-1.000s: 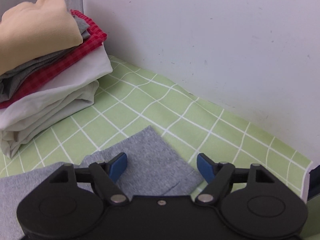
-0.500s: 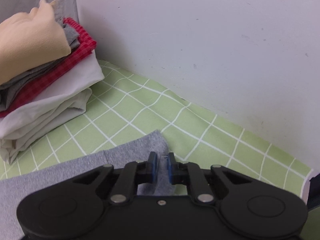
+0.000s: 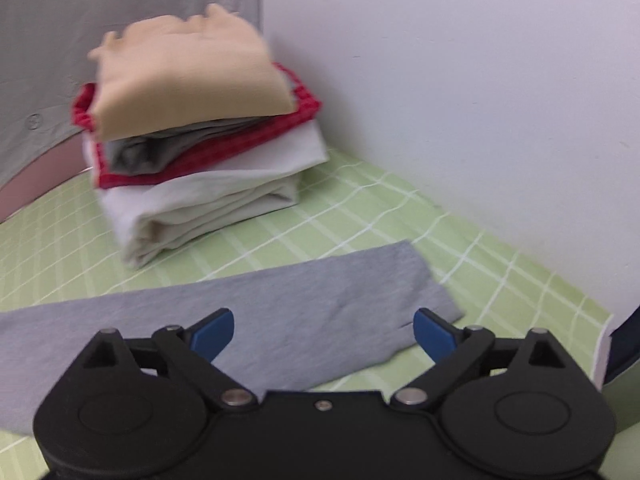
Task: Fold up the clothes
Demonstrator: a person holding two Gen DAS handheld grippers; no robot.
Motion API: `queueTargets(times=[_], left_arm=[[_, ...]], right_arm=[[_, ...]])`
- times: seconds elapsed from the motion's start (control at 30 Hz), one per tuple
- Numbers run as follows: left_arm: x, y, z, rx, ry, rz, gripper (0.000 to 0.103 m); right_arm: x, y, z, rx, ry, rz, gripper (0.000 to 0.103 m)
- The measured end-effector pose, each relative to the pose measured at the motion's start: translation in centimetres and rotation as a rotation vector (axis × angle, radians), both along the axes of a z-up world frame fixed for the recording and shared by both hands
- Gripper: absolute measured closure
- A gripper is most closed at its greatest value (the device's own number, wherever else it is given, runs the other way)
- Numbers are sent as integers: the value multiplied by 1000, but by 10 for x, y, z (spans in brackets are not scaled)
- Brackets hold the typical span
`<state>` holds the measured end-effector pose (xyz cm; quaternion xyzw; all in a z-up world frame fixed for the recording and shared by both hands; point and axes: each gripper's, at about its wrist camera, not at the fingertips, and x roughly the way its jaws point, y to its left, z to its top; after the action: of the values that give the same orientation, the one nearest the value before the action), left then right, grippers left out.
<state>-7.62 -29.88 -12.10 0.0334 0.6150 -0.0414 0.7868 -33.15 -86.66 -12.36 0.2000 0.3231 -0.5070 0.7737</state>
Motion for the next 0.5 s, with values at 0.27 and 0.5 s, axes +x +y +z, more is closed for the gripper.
queueTargets(times=[0.27,0.5], left_arm=[[-13,7,-6,-3,-46,-7,0],[-83,71,18,7,-83,-101,0]], right_arm=[[88,143,10,91,-22,475,4],[137,257,4,91,34,786,3]])
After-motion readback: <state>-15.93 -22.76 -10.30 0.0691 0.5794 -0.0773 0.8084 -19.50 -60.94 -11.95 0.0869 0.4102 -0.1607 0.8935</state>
